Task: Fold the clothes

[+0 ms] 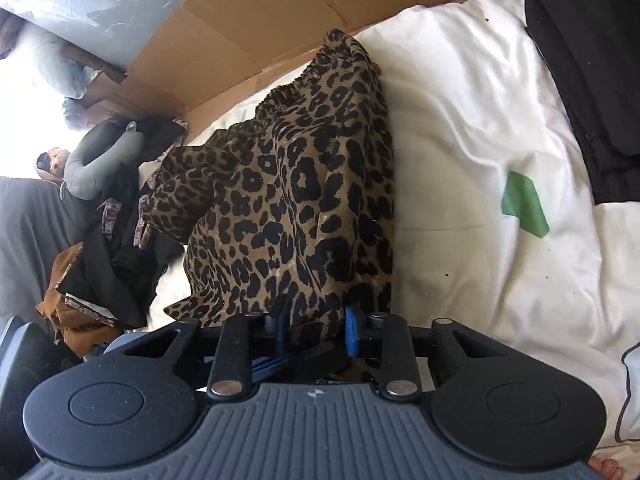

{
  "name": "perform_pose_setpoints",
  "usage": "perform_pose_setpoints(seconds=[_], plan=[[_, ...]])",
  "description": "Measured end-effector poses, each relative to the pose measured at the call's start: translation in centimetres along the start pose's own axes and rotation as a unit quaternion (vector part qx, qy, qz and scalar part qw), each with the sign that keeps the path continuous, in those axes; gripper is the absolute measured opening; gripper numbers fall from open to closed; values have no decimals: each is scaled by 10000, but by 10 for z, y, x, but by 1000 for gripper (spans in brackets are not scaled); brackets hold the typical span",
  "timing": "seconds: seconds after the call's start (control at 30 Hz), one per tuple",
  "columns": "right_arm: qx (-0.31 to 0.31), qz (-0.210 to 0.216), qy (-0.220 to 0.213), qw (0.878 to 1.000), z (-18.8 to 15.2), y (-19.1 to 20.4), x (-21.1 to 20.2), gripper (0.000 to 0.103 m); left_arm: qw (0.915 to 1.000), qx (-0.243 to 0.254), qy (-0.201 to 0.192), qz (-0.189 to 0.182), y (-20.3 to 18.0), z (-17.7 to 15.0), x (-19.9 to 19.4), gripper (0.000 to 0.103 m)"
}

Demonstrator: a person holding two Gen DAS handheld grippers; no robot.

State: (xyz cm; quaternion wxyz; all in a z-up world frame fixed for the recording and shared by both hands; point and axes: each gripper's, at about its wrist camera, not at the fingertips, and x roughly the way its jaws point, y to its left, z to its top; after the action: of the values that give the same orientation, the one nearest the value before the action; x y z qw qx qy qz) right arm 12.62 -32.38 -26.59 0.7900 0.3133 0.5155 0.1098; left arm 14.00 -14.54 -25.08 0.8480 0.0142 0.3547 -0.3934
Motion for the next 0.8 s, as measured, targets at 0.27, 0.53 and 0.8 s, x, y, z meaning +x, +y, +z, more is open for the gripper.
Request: perform_pose_setpoints(seconds=[0.27, 0.53, 0.8], plan=[[-34, -198, -232, 9995, 3, -22, -12, 8, 9995, -261, 165, -42, 19, -3, -13, 2], [179, -754, -503, 9957, 1, -67, -28, 8, 9960, -682, 234, 533, 65, -4, -44, 3], [167, -1372, -654, 9882, 6, -105, -28, 7, 9882, -1027, 598, 966, 97, -23, -66, 4]])
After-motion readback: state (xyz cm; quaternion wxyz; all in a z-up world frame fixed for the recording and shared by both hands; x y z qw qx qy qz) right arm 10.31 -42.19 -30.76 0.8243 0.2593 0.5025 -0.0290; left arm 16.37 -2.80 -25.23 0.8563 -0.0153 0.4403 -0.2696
